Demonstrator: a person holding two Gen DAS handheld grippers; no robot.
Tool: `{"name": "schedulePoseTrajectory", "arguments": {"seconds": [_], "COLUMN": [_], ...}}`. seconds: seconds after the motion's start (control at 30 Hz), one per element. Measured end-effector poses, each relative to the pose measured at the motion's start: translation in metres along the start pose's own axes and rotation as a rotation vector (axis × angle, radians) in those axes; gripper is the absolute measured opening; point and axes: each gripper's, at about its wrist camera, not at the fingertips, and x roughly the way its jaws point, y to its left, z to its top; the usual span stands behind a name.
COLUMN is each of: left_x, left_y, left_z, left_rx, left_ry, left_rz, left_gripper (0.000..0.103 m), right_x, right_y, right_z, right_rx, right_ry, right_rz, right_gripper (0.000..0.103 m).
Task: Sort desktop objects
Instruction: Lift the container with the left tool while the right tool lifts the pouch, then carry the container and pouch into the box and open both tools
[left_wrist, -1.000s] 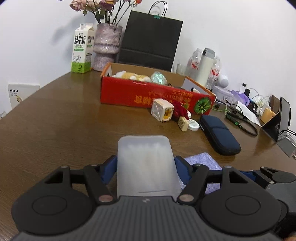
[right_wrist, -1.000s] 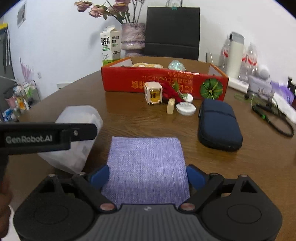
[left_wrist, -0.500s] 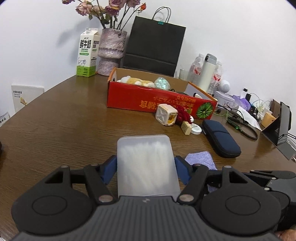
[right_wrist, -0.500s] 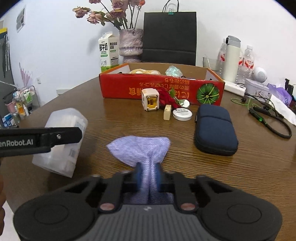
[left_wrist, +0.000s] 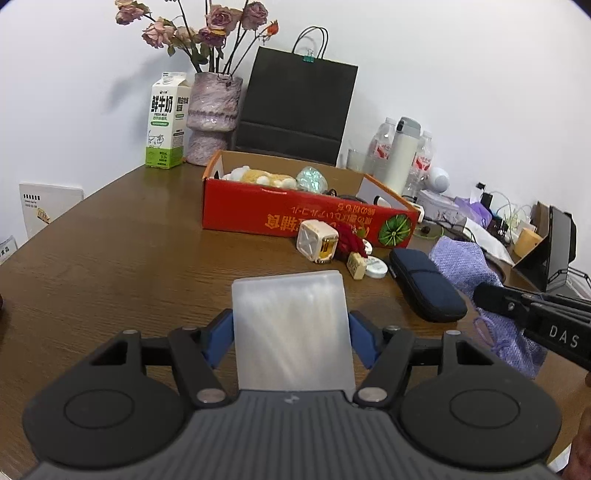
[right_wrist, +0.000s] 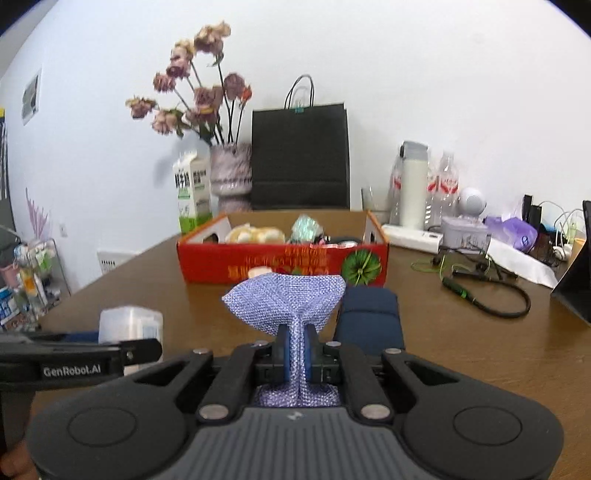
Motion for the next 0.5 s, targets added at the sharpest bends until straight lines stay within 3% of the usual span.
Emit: {"name": "schedulePoseTrajectory", "arguments": {"seconds": [0.23,0.37,0.5], "left_x": [-0.004,0.020,0.056], "left_y": [-0.009,-0.010,-0.008], "left_z": [0.024,0.053,0.101], "left_rx": [0.026,0.022,0.014], "left_ry": [-0.083,-0.119,-0.138], "left_rz": [-0.032,-0.022,-0.026], "left_gripper": [0.067,0.067,0.067], "right_x": [0.016,0.035,0.071], "right_y": [-0.002,-0.008,-0.025], "right_z": [0.007,0.022,0.059], "right_rx": [0.002,0.014,0.021], "right_ry": [0.004,-0.014,-0.039], "right_rz": [0.040,0.055,0.065], "right_gripper": [0.007,0.007,0.007]}}
